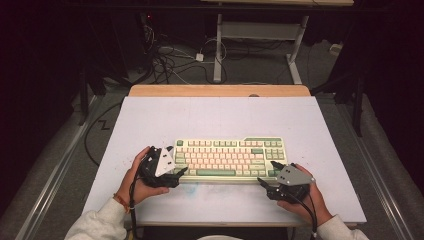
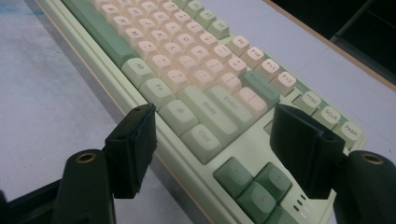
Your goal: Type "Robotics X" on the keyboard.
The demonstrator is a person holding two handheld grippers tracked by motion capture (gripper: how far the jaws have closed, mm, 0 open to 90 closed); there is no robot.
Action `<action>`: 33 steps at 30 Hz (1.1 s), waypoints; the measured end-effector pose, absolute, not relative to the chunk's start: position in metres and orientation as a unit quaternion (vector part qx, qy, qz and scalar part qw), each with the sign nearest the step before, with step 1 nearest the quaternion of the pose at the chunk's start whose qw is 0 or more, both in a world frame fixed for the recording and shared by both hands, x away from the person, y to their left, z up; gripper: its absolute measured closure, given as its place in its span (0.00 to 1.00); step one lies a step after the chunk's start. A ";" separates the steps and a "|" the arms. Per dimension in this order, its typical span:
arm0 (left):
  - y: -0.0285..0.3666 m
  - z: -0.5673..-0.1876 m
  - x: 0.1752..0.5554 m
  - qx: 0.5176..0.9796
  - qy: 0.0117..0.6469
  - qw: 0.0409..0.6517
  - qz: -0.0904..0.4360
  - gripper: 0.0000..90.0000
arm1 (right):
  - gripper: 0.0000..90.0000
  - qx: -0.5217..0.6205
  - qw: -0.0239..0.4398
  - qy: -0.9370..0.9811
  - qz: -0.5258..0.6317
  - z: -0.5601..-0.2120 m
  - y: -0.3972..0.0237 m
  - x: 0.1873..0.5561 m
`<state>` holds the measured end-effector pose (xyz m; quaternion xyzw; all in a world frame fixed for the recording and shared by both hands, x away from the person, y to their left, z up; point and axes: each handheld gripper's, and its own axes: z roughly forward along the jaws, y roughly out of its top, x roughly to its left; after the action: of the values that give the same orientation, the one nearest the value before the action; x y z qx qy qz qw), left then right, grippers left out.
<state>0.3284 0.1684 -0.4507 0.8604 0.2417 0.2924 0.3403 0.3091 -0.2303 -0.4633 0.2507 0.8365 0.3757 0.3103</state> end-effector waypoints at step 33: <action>0.217 -0.479 0.316 0.854 0.304 0.323 0.272 0.22 | 1.00 0.271 0.253 0.866 0.335 -0.439 -0.222 0.353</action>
<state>0.3157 0.2173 -0.4786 0.8542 0.3039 0.2715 0.3229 0.3529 -0.2219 -0.4386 0.2708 0.8663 0.3352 0.2527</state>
